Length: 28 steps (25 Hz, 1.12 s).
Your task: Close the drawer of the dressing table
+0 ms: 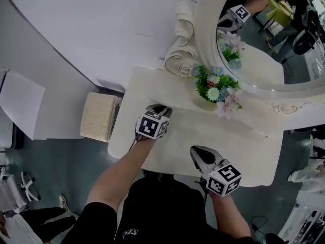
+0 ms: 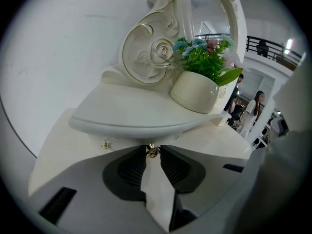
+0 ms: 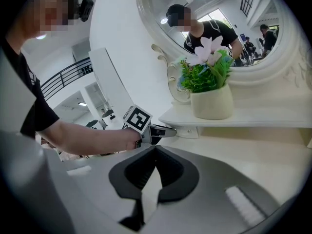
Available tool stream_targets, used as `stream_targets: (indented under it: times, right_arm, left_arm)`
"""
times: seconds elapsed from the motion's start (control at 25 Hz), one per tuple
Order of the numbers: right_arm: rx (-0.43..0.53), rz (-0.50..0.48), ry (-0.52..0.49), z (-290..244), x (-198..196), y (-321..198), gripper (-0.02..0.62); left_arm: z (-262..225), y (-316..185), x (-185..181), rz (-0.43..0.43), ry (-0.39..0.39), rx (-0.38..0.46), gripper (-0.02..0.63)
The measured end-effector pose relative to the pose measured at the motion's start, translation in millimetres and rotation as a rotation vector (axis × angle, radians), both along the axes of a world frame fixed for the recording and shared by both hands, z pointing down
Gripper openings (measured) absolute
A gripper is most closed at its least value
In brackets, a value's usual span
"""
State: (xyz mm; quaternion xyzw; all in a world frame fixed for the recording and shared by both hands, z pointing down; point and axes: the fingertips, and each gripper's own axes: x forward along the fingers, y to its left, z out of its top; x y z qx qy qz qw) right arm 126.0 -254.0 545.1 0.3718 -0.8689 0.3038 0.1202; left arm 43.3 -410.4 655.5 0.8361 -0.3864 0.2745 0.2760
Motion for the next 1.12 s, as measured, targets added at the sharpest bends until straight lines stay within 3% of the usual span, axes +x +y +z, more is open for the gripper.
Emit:
stream_targets:
  times: [0.36,0.72,1.12]
  right_arm:
    - [0.026,0.042,0.038,-19,12,10,0.011]
    - [0.108,0.067,0.044,-59,4,8,0.011]
    - [0.298,0.067,-0.006,-124,-15,18,0.011]
  left_arm:
    - [0,0,1,-0.004,-0.012,0.023,0.111]
    - [-44,21,-29,-0.023,0.039,0.040,0.120]
    - [-136,67,-85,-0.055,0.088,0.205,0.089]
